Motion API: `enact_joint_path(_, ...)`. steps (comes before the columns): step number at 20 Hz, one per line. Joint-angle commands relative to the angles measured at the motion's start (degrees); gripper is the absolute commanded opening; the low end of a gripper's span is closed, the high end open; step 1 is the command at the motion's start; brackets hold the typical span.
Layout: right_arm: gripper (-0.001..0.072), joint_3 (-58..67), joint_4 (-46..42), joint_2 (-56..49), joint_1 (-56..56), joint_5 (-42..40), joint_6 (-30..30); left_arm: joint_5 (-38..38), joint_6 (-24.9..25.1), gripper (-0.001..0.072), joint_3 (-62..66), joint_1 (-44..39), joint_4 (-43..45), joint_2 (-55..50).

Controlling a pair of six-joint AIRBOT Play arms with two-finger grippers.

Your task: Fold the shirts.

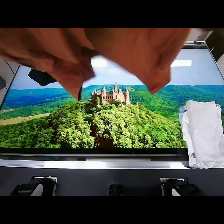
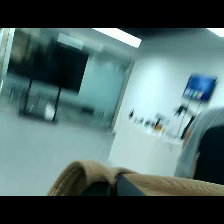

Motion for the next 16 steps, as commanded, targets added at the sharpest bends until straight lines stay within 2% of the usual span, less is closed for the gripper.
enact_joint_path(1, 0.0040, 0.63, -1.09, 11.45, -0.02, -0.63, 6.40, 0.00, -4.28, 0.0026, 1.55, -0.07, 0.39, 9.16)
enact_joint_path(3, 0.0040, 0.63, -1.60, 13.40, -0.02, 0.61, 8.20, -0.11, -4.24, 0.0026, 1.57, -0.07, 0.42, 10.27)
enact_joint_path(5, 0.0040, 0.63, -5.01, 13.68, -0.02, 5.35, 11.43, -1.55, -4.20, 0.0026, 1.55, -0.04, 1.29, 9.86)
enact_joint_path(8, 0.0040, 0.59, -12.81, 10.80, -0.02, 20.79, 21.09, -10.01, -4.42, 0.0026, 1.38, -0.04, 6.69, 7.43)
enact_joint_path(10, 0.0041, -0.74, -13.68, 5.22, -0.02, 34.84, 23.19, -18.56, -7.91, 0.0026, -0.92, -0.04, 11.17, 4.61)
enact_joint_path(11, 0.0041, -2.95, -13.60, 2.23, -0.02, 38.01, 22.64, -22.47, -10.49, 0.0027, -3.61, -0.07, 13.03, 2.93)
enact_joint_path(13, 0.0040, -10.27, -12.33, -3.78, -0.02, 35.23, 19.74, -27.19, -11.23, 0.0027, -11.72, -0.07, 14.78, -0.76)
enact_joint_path(14, 0.0041, -14.14, -11.50, -6.95, -0.02, 30.80, 19.15, -26.69, -11.23, 0.0027, -16.46, -0.07, 15.08, -2.75)
enact_joint_path(16, 0.0041, -19.58, -8.83, -14.99, -0.02, 18.69, 19.04, -20.28, -11.23, 0.0027, -24.04, -0.07, 15.02, -9.11)
